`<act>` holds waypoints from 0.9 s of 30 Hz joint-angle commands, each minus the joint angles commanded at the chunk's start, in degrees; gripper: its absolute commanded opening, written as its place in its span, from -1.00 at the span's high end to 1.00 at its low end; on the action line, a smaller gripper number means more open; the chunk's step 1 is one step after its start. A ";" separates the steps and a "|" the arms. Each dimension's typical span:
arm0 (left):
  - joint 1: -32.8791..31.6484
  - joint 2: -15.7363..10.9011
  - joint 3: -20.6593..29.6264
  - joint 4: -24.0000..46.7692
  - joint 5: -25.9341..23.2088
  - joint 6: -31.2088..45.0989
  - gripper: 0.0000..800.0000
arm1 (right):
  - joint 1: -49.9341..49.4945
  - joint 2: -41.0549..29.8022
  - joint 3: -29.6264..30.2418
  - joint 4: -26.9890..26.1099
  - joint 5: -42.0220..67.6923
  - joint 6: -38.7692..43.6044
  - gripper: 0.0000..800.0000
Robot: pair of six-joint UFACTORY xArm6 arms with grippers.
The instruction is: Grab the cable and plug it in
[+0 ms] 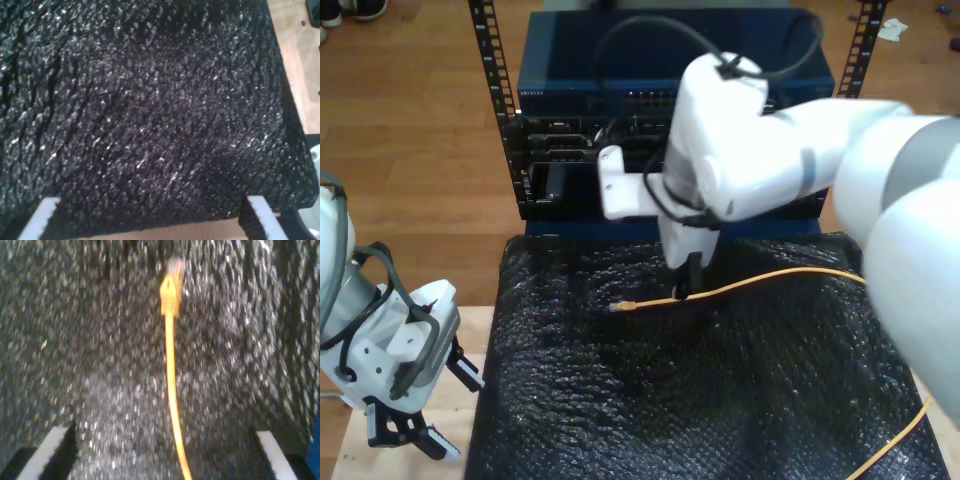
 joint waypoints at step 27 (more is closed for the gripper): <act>0.09 0.00 -0.09 0.00 -0.26 -1.05 -1.00 | 6.77 7.30 0.97 -9.58 -7.82 10.20 -0.80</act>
